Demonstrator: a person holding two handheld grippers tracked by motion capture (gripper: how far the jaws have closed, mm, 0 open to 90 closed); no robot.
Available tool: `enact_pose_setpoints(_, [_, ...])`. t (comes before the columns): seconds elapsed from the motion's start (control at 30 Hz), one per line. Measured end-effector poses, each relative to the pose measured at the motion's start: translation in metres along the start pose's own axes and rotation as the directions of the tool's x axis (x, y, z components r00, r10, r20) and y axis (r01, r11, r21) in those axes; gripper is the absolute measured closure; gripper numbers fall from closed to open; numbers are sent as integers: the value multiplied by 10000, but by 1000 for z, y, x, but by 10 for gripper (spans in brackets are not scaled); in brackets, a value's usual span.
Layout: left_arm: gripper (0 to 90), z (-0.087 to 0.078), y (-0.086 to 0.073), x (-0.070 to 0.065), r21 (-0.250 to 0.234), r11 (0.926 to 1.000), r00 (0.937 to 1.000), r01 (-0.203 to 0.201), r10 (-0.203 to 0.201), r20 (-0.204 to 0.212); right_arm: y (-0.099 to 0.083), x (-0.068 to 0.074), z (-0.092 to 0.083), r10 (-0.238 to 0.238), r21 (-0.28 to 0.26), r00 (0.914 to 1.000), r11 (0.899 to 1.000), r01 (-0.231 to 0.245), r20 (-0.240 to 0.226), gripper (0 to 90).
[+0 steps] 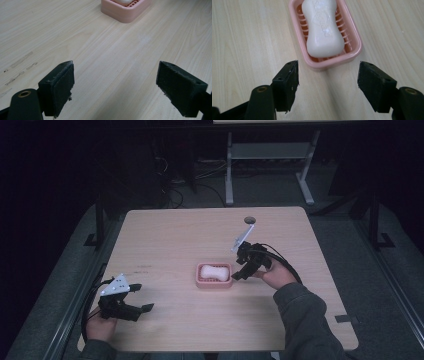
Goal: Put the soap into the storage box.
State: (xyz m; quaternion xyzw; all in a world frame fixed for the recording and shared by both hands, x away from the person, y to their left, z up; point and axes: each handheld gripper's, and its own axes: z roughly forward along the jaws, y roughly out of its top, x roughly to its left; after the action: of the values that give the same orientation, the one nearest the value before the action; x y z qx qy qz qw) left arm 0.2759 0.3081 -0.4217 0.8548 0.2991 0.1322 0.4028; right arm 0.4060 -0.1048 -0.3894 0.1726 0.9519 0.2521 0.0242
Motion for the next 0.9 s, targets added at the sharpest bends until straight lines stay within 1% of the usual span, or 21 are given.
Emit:
enact_pose_setpoints(0.1, [148,0,0,0,-4,10000,10000,4,-4,0,-6,0,0,80,-8,10000,10000,-80,-9,328])
enact_pose_setpoints(0.17, [148,1,0,0,12,10000,10000,-5,5,-6,-8,0,0,205,92,9998,9997,-204,-48,321])
enact_pose_setpoints(0.23, [148,0,0,0,14,10000,10000,-10,10,-9,-10,1,-2,176,68,9998,9998,-175,-28,321])
enact_pose_setpoints(0.33, [148,0,0,0,23,10000,10000,2,-2,-16,-13,2,-3,159,-113,9999,9998,-158,18,319])
enact_pose_setpoints(0.47, [148,0,0,0,31,10000,10000,-8,8,-13,-19,2,-3,270,-151,9996,9995,-269,28,312])
enact_pose_setpoints(0.67, [148,0,0,0,35,10000,10000,-12,12,-19,-27,2,-4,470,-34,9989,9989,-470,3,301])
enact_pose_setpoints(0.77, [148,1,0,0,24,10000,10000,-7,7,-15,-29,4,-7,430,-221,9991,9988,-429,55,302])
enact_pose_setpoints(0.9, [148,1,0,0,48,10000,10000,-52,52,-15,-34,7,-10,486,-308,9988,9984,-483,77,302])
